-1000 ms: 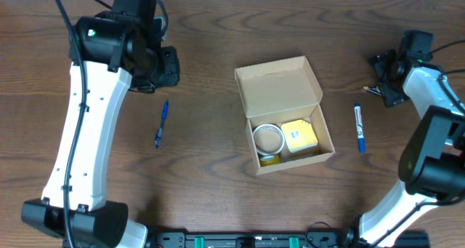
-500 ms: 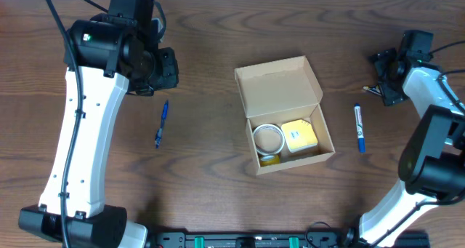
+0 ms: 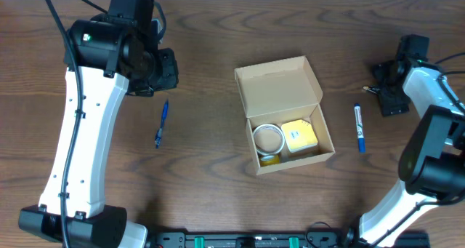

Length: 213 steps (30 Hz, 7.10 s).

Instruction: Pack container

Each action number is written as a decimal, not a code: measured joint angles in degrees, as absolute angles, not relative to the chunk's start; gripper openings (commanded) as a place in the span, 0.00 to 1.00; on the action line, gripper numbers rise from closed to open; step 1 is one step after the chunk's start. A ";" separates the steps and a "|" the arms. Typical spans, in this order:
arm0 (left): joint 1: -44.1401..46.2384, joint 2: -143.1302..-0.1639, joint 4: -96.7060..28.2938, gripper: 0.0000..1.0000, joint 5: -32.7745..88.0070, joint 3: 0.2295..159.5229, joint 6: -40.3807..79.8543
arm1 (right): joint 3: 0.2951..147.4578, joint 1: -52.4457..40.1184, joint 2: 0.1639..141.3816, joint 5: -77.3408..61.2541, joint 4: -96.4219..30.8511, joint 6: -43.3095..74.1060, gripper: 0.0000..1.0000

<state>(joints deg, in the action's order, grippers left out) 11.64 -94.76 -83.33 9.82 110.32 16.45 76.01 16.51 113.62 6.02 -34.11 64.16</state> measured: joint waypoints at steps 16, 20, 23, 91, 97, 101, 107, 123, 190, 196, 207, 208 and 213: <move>11.68 -94.76 -84.51 0.36 8.16 110.32 16.27 | 76.01 19.70 115.13 7.75 -29.39 63.35 0.96; 11.68 -94.76 -84.60 0.36 8.16 110.32 16.51 | 76.47 19.70 116.86 7.16 -28.77 62.61 0.89; 11.68 -94.76 -84.62 0.36 8.16 110.32 16.53 | 76.51 19.75 117.08 7.09 -28.05 62.35 0.74; 11.68 -94.76 -82.52 0.36 6.00 110.32 17.82 | 85.60 13.58 119.24 3.88 -35.97 47.72 0.70; 11.68 -94.76 -82.50 0.36 6.00 110.32 17.82 | 85.60 13.58 120.84 5.87 -38.22 47.72 0.71; 11.68 -94.76 -82.52 0.36 6.00 110.32 17.82 | 85.65 13.58 121.27 7.01 -38.41 47.83 0.71; 11.68 -94.76 -82.50 0.36 6.00 110.32 17.82 | 86.15 13.56 121.27 9.45 -40.69 49.50 0.77; 11.68 -94.76 -82.48 0.36 6.02 110.32 17.82 | 86.13 12.29 121.49 9.93 -33.82 49.12 0.74; 11.68 -94.76 -82.37 0.37 6.00 110.32 18.06 | 99.53 8.45 126.39 12.91 -45.21 43.11 0.64; 11.68 -94.76 -82.39 0.37 6.00 110.32 18.09 | 96.51 8.45 126.39 12.91 -43.90 43.11 0.65; 11.68 -94.76 -82.72 0.38 6.00 110.32 18.06 | 95.26 8.45 126.39 12.91 -42.61 43.11 0.64; 11.68 -94.76 -82.72 0.38 6.00 110.32 18.06 | 94.83 8.45 126.39 12.91 -42.28 43.11 0.63; 11.68 -94.76 -82.72 0.37 6.00 110.32 18.06 | 94.13 8.58 126.39 12.91 -42.11 43.11 0.62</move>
<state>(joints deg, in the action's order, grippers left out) 11.68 -94.76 -82.72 6.00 110.32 18.06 94.13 8.58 126.39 12.91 -42.11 43.11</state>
